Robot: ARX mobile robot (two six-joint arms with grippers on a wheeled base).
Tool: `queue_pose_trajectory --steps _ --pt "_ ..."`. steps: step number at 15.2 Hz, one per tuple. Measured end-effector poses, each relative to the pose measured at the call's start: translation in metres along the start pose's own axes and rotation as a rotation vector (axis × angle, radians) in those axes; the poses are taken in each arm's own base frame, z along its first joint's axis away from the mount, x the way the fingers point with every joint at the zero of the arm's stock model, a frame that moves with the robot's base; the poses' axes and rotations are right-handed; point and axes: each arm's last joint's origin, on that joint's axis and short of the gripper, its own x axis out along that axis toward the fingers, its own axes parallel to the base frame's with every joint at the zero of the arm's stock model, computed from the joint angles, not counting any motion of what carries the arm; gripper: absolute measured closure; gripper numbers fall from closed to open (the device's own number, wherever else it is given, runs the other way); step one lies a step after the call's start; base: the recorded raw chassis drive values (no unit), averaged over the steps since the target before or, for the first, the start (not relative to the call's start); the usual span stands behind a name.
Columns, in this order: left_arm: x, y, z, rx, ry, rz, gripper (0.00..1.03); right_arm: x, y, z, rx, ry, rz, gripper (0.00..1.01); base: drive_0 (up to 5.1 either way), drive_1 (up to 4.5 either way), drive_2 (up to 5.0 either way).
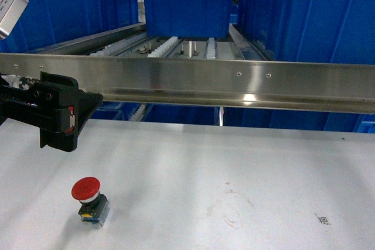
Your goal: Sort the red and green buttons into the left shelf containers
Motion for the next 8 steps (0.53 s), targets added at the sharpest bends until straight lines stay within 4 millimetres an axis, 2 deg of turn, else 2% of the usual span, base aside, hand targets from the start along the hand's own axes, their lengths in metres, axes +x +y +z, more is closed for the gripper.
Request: queue_pose_trajectory --steps 1,2,5,8 --pt "0.0 0.0 0.0 0.0 0.0 0.0 0.05 -0.008 0.007 -0.008 -0.016 0.009 0.056 0.72 0.0 0.0 0.0" --pt "0.0 0.0 0.0 0.0 0.0 0.0 0.05 -0.009 0.009 -0.015 -0.023 0.031 0.068 0.72 0.0 0.0 0.0" --pt "0.001 0.001 -0.001 -0.001 -0.012 0.003 0.05 -0.008 0.008 -0.016 -0.025 0.037 0.061 0.72 0.0 0.0 0.0" --pt "0.018 0.01 -0.036 -0.078 0.124 0.037 0.05 -0.008 0.008 -0.016 -0.025 0.037 0.061 0.72 0.0 0.0 0.0"
